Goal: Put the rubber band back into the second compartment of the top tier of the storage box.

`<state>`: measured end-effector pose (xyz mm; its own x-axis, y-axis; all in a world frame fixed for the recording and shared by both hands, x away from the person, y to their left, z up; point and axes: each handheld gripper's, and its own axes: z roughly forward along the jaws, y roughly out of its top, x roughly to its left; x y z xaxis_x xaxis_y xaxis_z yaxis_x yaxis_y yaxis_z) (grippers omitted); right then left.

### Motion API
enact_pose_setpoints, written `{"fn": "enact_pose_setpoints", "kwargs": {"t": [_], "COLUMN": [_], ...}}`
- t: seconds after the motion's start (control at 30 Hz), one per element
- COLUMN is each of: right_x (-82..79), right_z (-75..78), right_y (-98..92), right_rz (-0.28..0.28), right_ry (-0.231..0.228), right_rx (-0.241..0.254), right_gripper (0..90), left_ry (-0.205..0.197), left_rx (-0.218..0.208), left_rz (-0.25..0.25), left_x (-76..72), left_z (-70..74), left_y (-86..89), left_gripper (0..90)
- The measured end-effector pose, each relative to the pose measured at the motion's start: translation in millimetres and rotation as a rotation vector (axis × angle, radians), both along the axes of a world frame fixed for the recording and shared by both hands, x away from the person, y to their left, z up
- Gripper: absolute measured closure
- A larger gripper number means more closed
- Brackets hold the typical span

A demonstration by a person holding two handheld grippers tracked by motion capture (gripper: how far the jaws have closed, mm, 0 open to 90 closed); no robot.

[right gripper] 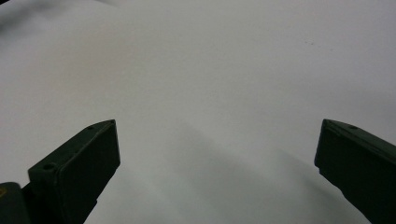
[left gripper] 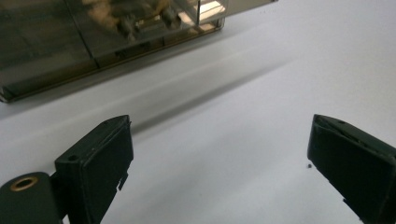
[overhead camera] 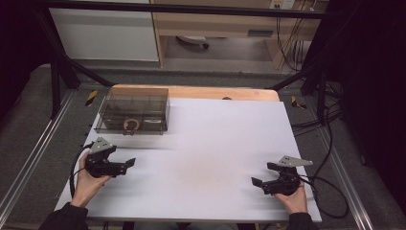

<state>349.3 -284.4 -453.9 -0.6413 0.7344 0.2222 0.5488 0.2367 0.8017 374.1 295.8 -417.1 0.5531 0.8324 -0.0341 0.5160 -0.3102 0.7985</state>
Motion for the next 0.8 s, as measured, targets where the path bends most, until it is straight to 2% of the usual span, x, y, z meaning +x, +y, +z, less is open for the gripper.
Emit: {"fn": "enact_pose_setpoints", "kwargs": {"t": [0.3,0.5,0.8], "right_x": [0.2,0.5,0.7], "right_z": [-0.5,-0.8,-0.8], "right_y": [0.2,0.6,0.4], "right_rz": [0.002,0.004,0.005], "right_ry": [0.0,0.002,0.003], "right_rx": [-0.003,-0.004,-0.003], "right_gripper": [0.7,0.7,0.7], "left_ry": [-0.002,-0.005,0.014], "left_rx": [-0.023,-0.019,-0.019], "left_rz": [-0.021,-0.028,-0.033], "left_x": [-9.1,-12.5,-14.0], "left_z": [-16.3,-24.8,-30.2], "left_y": [5.1,7.6,8.0], "left_gripper": [6.7,6.7,6.6]}}
